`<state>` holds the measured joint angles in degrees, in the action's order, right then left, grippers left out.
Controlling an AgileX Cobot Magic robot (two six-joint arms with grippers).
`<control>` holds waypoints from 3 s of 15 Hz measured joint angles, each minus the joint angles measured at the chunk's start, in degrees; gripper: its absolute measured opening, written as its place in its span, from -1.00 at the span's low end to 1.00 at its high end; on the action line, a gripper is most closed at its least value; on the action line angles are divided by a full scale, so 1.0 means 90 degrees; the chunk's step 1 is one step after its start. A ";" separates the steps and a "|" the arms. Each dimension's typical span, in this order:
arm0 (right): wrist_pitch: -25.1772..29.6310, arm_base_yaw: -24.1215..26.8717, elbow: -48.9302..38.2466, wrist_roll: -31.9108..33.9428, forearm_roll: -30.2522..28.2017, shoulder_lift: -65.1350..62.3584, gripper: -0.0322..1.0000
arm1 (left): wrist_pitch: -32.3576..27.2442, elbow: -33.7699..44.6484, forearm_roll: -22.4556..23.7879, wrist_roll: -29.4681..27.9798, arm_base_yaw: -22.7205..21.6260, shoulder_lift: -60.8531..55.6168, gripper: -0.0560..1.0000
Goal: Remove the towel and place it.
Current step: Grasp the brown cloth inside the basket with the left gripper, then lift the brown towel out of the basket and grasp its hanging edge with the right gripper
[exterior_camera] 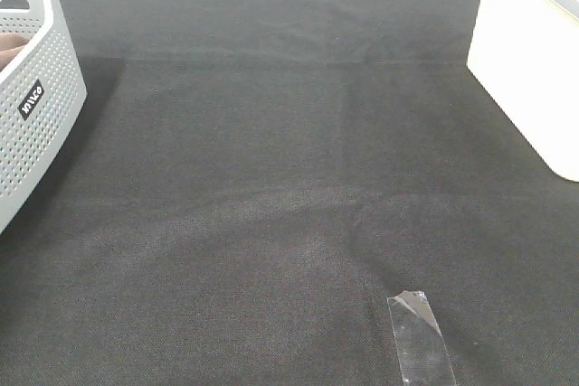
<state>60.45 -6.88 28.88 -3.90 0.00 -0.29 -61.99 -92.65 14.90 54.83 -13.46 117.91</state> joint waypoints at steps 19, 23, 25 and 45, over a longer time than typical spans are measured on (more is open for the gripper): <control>0.0000 0.0000 0.0000 0.0000 0.0000 0.0000 0.46 | 0.0369 -0.0025 -0.0560 0.0038 0.0000 -0.0306 -0.89; 0.0000 0.0000 0.0000 0.0000 0.0000 0.0000 0.46 | 0.0376 -0.0420 -0.0624 -0.0446 0.0000 -0.1133 -0.89; 0.0000 0.0000 0.0000 0.0000 0.0000 0.0000 0.46 | 0.0376 -0.0522 -0.0745 -0.0764 0.0000 -0.1547 -0.89; -0.1846 0.0000 0.0121 -0.5908 0.5201 0.3196 0.46 | 0.0688 -0.2037 -0.1210 -0.2292 0.2406 -0.3750 -0.89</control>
<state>43.83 -6.88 29.97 -57.07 46.81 28.48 -55.81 -110.98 4.01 34.21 8.19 84.17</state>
